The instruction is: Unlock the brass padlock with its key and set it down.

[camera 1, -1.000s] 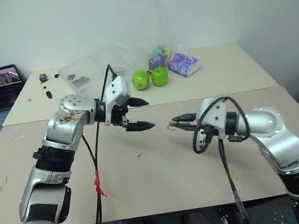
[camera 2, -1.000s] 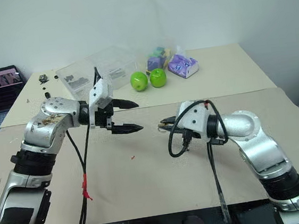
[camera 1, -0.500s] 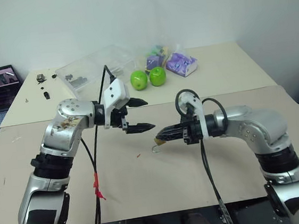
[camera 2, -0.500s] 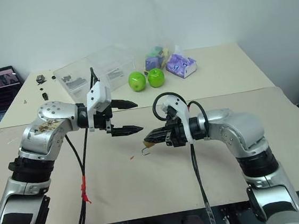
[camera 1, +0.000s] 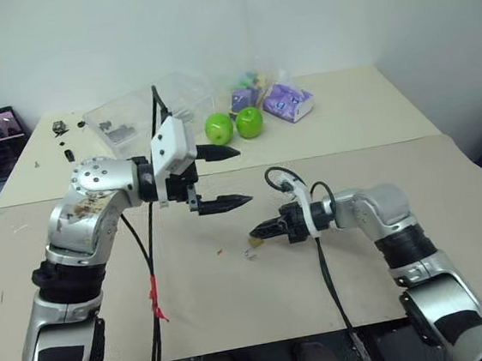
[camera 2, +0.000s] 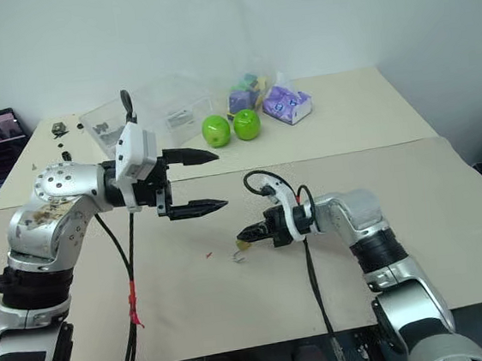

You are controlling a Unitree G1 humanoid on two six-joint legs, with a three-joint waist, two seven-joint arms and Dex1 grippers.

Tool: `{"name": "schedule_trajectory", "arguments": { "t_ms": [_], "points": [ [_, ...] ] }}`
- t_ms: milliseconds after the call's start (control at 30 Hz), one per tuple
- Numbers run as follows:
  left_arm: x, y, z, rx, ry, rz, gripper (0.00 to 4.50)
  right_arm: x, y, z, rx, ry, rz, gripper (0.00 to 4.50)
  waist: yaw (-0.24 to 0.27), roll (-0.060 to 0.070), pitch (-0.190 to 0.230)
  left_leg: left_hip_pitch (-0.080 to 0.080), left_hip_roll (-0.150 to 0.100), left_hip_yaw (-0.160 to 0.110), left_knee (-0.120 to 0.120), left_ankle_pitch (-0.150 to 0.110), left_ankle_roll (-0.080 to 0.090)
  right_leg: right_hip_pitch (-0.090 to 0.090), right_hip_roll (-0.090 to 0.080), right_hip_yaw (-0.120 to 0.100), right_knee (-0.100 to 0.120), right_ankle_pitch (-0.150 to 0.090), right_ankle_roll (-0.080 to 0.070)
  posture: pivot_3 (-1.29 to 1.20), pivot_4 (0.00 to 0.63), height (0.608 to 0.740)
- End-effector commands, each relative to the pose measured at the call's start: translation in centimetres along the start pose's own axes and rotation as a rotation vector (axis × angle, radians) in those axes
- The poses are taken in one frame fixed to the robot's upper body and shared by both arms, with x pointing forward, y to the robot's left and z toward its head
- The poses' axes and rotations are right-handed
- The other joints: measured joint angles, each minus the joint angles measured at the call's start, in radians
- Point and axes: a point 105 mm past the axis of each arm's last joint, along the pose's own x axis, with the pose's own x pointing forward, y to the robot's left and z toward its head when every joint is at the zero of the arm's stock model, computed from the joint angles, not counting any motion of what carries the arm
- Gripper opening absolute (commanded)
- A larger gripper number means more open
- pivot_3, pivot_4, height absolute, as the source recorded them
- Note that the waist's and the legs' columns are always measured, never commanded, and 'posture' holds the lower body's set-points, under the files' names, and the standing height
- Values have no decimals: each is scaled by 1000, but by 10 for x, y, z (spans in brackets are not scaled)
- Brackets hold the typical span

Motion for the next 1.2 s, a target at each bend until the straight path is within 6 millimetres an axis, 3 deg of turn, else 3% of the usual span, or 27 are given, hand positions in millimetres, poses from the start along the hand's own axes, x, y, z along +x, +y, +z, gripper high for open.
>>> {"name": "schedule_trajectory", "arguments": {
  "t_ms": [33, 133, 367, 533, 733, 933, 1000, 1067, 1200],
  "points": [
    [-4, 1, 10, 45, -21, 24, 4491, -2, 7, 12, 77, -56, 73, 230, 0, 0, 0, 0, 0, 0, 0, 0, 0, 0, 0, 0, 0, 0, 0, 0, 150, 740],
    [-3, 0, 9, 40, -25, 27, 4491, -2, 4, 10, 121, -61, 79, 230, 4, 0, 0, 0, 0, 0, 0, 0, 0, 0, 0, -1, 0, 0, 0, 0, 150, 740],
    [-2, -3, 7, 41, -19, 20, 4500, -7, -9, -9, 115, -7, 17, 2675, 6, 0, 0, 1, 0, 1, 0, 0, 0, 0, -1, -1, 0, 0, 0, 0, 150, 740],
    [4, -3, 7, 43, -33, 8, 4500, -23, -24, -21, 57, 31, -79, 4421, 7, 0, 0, 1, 0, 2, 0, 0, 0, 0, -1, -1, 0, 0, 0, 0, 150, 740],
    [6, -3, 3, 36, -34, 3, 4500, -64, -35, -18, -135, 25, -190, 4484, 21, 0, -1, 1, -1, 3, 1, 0, 0, 2, -1, -2, -2, 0, 0, 0, 150, 740],
    [-7, -10, -28, -24, 53, -2, 4500, -97, -10, 2, -1011, 30, -328, 4484, 9, 0, 0, 0, -1, 4, 0, 0, 0, 1, -1, -2, -2, 0, 1, 0, 150, 740],
    [-12, -10, -37, -47, 73, 9, 4500, -103, 4, 5, -1173, -1, -317, 4484, -4, 0, 0, 1, 1, 5, 0, 0, 0, 0, 0, -1, -2, 0, 1, 0, 150, 740],
    [-16, -13, -44, -91, 85, 12, 4500, -111, 17, 2, -1161, -28, -290, 4484, -7, -1, 0, 2, 1, 5, 0, 0, 0, 1, 0, -1, -1, 0, 1, 0, 150, 740],
    [-21, -18, -53, -140, 118, 8, 4500, -123, 48, -16, -967, 0, -127, 4484, -2, -1, 1, 4, 1, 4, 0, 0, 0, 4, 0, -1, -1, 0, 1, 0, 150, 740]
  ]
}}
